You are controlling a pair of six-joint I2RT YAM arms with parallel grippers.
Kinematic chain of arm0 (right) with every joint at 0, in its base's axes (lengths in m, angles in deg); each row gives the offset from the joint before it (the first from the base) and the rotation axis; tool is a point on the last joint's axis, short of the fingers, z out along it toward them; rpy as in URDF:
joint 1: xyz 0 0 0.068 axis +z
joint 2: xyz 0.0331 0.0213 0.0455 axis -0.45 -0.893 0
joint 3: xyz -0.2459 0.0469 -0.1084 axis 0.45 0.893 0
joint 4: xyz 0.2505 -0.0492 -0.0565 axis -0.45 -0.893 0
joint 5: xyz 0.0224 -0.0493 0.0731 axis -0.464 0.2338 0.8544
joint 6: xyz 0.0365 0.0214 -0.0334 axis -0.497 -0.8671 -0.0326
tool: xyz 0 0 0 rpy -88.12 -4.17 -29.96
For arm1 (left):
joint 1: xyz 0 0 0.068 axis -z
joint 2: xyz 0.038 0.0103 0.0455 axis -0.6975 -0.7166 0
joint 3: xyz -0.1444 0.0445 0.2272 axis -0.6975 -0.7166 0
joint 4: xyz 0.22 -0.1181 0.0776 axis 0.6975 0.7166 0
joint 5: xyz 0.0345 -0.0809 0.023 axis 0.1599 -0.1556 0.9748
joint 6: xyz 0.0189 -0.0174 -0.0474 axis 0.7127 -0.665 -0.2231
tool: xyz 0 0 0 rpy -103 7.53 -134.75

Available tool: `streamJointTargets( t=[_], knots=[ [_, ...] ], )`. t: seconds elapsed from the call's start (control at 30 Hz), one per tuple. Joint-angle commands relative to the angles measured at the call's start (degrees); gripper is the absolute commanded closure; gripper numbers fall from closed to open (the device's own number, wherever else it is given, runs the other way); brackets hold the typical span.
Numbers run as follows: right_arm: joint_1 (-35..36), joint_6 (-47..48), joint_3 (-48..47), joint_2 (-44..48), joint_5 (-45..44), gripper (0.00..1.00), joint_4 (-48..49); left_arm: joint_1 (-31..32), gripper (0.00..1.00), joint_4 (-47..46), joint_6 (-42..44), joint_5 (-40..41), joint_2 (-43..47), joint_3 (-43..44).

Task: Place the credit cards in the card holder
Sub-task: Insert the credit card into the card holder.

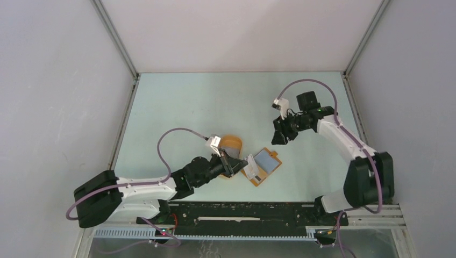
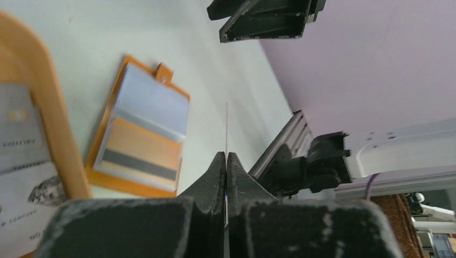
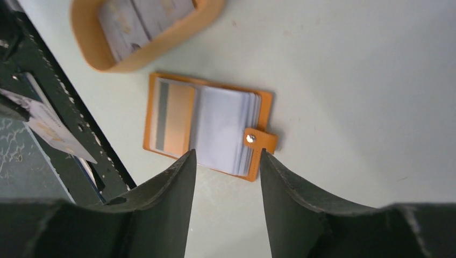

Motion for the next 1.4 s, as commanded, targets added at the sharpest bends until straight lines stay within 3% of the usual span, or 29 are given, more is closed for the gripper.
streamJointTargets(
  t=[0.0,0.37,0.77,1.37],
  knots=[
    [-0.1,-0.4,-0.3,-4.6,-4.1,0.46,0.4,1.5,1.00,0.1,-4.3,1.2,-4.2,3.9],
    [0.2,0.6,-3.5,-16.2,-3.3,0.46,-3.0,2.1,1.00,-4.4,-5.7,2.1,-13.6,5.7],
    [0.5,0.7,-4.5,-21.5,-4.4,0.47,-4.1,2.1,1.00,-9.5,-9.4,1.3,-25.1,8.9],
    [3.7,3.4,-5.3,-24.4,-7.2,0.53,-9.9,2.1,1.00,-12.8,-15.0,6.4,-30.5,5.7]
  ],
)
